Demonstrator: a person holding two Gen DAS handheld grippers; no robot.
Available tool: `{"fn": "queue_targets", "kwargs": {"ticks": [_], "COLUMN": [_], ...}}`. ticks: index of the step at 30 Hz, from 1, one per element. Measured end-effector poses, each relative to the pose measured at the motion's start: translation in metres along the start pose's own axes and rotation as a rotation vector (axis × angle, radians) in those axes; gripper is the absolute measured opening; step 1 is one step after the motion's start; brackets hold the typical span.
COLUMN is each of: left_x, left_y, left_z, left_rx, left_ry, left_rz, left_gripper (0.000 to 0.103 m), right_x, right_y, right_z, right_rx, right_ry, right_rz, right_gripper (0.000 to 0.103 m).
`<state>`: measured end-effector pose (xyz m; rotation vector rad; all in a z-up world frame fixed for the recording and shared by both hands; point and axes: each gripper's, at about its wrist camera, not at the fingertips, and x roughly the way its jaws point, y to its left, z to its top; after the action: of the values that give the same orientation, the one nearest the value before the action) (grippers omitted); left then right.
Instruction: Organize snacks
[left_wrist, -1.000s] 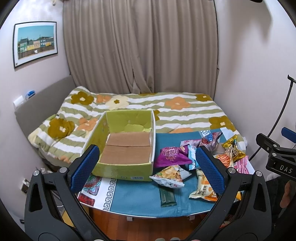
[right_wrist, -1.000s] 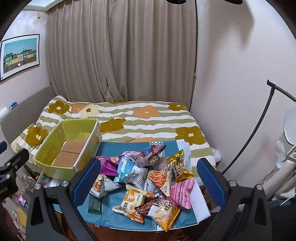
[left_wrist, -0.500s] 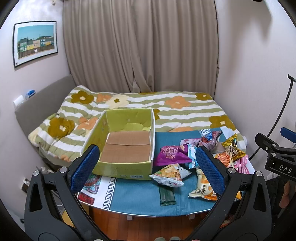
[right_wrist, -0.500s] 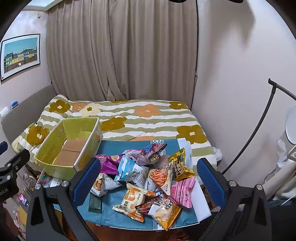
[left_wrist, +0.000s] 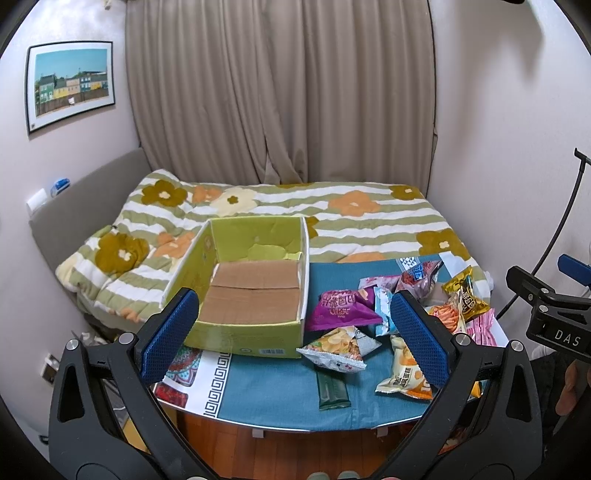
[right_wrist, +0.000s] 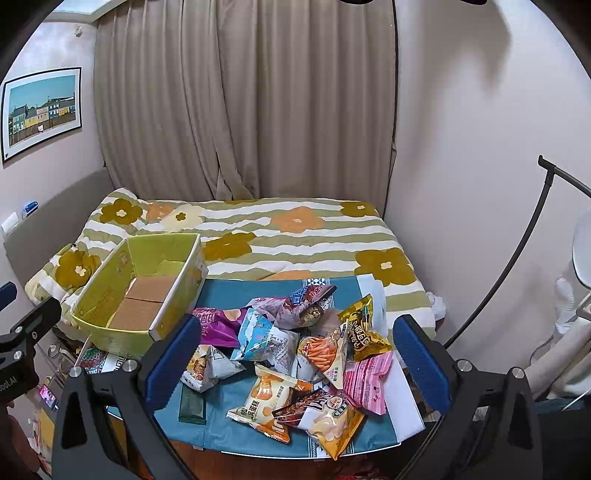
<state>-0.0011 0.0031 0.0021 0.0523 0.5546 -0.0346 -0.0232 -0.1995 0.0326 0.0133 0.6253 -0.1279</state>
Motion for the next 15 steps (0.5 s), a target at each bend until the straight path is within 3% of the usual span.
{"fn": "queue_targets", "kwargs": {"ticks": [15], "left_x": [0.0004], "left_y": [-0.0010], "left_z": [-0.0003], "left_rx": [0.000], "left_ry": [0.001], "left_rz": [-0.002], "left_gripper": [0.103], "right_x": [0.0007], "right_y": [-0.0014], "right_z": [0.0022], "right_rx": [0.002], "right_ry": [0.003], "right_rz": [0.000], "right_gripper": [0.103]}}
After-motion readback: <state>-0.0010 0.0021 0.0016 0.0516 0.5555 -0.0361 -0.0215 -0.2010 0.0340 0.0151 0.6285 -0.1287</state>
